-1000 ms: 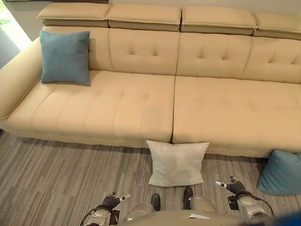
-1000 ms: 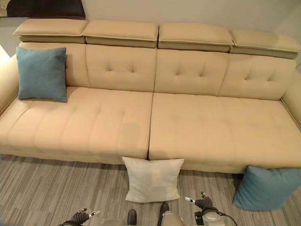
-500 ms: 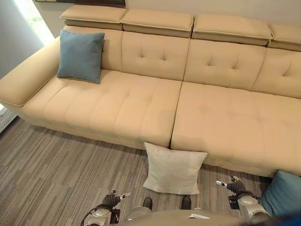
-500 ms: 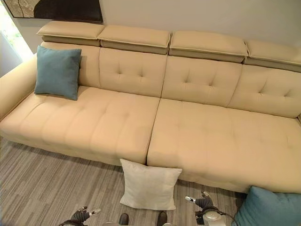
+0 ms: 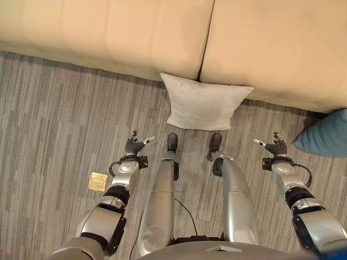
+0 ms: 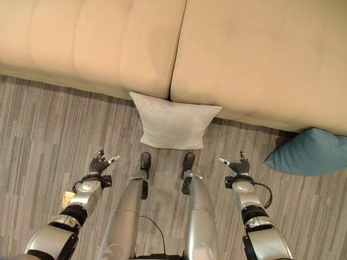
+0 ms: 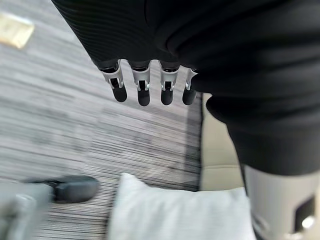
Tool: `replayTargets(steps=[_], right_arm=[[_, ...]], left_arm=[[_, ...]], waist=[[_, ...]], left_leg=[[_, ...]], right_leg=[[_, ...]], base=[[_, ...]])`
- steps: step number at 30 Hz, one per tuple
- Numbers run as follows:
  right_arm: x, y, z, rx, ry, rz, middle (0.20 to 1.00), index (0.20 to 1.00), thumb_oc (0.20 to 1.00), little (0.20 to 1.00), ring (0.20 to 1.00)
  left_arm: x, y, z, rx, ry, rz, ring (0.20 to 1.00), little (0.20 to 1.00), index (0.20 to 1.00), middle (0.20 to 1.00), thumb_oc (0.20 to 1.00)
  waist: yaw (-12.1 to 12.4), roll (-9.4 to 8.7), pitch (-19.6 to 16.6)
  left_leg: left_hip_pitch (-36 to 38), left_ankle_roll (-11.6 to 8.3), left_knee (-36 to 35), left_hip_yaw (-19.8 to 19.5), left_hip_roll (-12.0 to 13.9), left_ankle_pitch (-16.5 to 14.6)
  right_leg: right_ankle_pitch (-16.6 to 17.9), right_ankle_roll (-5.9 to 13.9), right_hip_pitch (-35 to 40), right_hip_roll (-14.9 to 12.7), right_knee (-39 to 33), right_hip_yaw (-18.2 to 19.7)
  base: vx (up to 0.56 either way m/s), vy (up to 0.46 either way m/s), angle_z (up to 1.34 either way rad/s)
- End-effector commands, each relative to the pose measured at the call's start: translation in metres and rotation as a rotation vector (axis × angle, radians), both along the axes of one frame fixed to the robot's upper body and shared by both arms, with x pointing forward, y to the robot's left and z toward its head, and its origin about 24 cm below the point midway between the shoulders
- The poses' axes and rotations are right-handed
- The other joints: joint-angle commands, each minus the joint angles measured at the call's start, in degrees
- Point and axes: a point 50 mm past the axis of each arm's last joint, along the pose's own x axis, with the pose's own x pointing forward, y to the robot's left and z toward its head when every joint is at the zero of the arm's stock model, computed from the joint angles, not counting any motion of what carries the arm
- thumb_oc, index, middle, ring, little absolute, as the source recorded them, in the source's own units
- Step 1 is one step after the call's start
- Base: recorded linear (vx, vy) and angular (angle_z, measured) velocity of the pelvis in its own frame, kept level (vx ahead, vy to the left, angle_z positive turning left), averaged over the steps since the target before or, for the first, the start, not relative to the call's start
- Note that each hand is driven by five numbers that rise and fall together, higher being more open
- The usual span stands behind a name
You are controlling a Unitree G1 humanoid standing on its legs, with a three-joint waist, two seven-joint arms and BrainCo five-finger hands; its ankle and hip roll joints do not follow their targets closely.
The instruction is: Pick up all the scattered cushions and arrange them neatly on the sofa.
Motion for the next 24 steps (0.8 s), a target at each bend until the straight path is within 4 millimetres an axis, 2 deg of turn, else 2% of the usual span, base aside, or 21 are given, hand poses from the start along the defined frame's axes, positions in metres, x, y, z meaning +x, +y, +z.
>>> replayTargets(steps=[1,2,3,5,10,14,15,17,20,22,23,24], right_arm=[[-0.012,-0.014,-0.002,-0.015,-0.039,-0.093,1.000,1.000,1.000,1.000,1.000],[0.006,-0.010,0.022,-0.011,-0.137,-0.098,1.000,1.000,1.000,1.000,1.000],[0.014,-0.009,0.033,-0.013,-0.177,-0.095,1.000,1.000,1.000,1.000,1.000],[0.024,-0.005,0.050,-0.018,-0.242,-0.089,1.000,1.000,1.000,1.000,1.000],[0.051,-0.004,0.111,-0.094,-0.418,-0.060,1.000,1.000,1.000,1.000,1.000],[0.062,0.002,0.145,-0.140,-0.519,-0.037,1.000,1.000,1.000,1.000,1.000],[0.066,0.003,0.158,-0.155,-0.554,-0.035,1.000,1.000,1.000,1.000,1.000],[0.068,0.006,0.165,-0.158,-0.570,-0.028,1.000,1.000,1.000,1.000,1.000],[0.075,0.014,0.195,-0.174,-0.653,-0.004,1.000,1.000,1.000,1.000,1.000],[0.078,0.019,0.202,-0.172,-0.671,0.019,1.000,1.000,1.000,1.000,1.000],[0.083,0.031,0.223,-0.179,-0.721,0.062,1.000,1.000,1.000,1.000,1.000],[0.086,0.040,0.236,-0.196,-0.745,0.097,1.000,1.000,1.000,1.000,1.000]], left_arm=[[-0.015,0.004,-0.012,-0.014,-0.001,0.067,1.000,1.000,1.000,1.000,1.000],[0.000,0.002,0.008,-0.013,-0.073,0.068,1.000,1.000,1.000,1.000,1.000],[0.007,0.002,0.018,-0.010,-0.107,0.063,1.000,1.000,1.000,1.000,1.000],[0.018,0.001,0.035,-0.010,-0.161,0.058,1.000,1.000,1.000,1.000,1.000],[0.046,0.002,0.089,0.025,-0.325,0.046,1.000,1.000,1.000,1.000,1.000],[0.059,0.003,0.128,0.037,-0.442,0.054,1.000,1.000,1.000,1.000,1.000],[0.065,0.000,0.145,0.038,-0.489,0.053,1.000,1.000,1.000,1.000,1.000],[0.068,0.000,0.154,0.036,-0.512,0.058,1.000,1.000,1.000,1.000,1.000],[0.076,-0.008,0.191,0.056,-0.610,0.030,1.000,1.000,1.000,1.000,1.000],[0.079,-0.012,0.203,0.062,-0.639,0.015,1.000,1.000,1.000,1.000,1.000],[0.084,-0.020,0.223,0.081,-0.677,-0.011,1.000,1.000,1.000,1.000,1.000],[0.086,-0.025,0.234,0.098,-0.693,-0.032,1.000,1.000,1.000,1.000,1.000]], waist=[[-0.6,0.82,-9.0],[-1.1,1.20,-8.6],[-1.3,1.33,-8.4],[-1.7,1.42,-8.1],[-2.8,1.54,-6.6],[-3.3,1.30,-5.6],[-3.4,1.20,-5.4],[-3.4,1.12,-5.1],[-3.8,1.33,-4.9],[-4.1,1.36,-5.2],[-4.0,1.60,-4.8],[-3.9,1.92,-4.1]], left_leg=[[-3.9,-2.13,4.2,2.2,1.5,-4.2],[-9.7,-1.46,7.8,2.5,1.5,-5.2],[-12.1,-1.18,8.9,2.7,1.4,-5.6],[-16.4,-0.75,11.0,2.7,1.3,-5.9],[-26.6,0.23,15.1,3.2,0.4,-6.3],[-32.7,0.80,17.4,2.8,-0.5,-6.0],[-34.6,0.98,17.9,2.7,-0.6,-5.9],[-35.7,1.01,18.2,2.8,-0.6,-5.9],[-39.7,0.86,19.3,3.0,-0.7,-5.6],[-41.4,0.84,19.8,2.7,-0.9,-5.5],[-42.1,1.01,20.3,2.5,-0.8,-5.6],[-42.6,1.19,21.0,2.4,-0.8,-5.6]], right_leg=[[-3.3,3.71,-2.8,-2.0,6.2,2.3],[-3.9,3.59,-9.0,-2.4,9.9,3.7],[-4.1,3.58,-11.5,-2.4,10.9,4.1],[-4.2,3.55,-15.6,-2.3,12.8,4.9],[-3.8,3.95,-25.8,-2.4,15.9,6.8],[-3.1,4.48,-32.2,-2.1,18.1,8.4],[-3.2,4.46,-34.5,-2.2,18.6,8.8],[-3.1,4.56,-35.6,-2.1,19.2,9.0],[-3.0,4.91,-40.0,-1.8,19.8,10.2],[-2.7,5.02,-41.7,-1.3,20.2,10.8],[-2.7,5.24,-42.3,-1.1,20.2,10.9],[-2.7,5.31,-42.3,-0.9,20.3,11.1]], base=[[-0.05,0.075,0.04],[-0.05,0.071,0.05],[-0.04,0.065,0.11],[0.00,0.017,-0.28],[-0.03,0.018,-0.01],[0.00,0.000,-0.01],[0.00,0.000,0.00],[0.02,0.009,0.00],[0.05,0.005,-0.02],[0.06,-0.004,-0.02],[0.06,0.003,-0.02],[0.05,0.007,-0.03]])
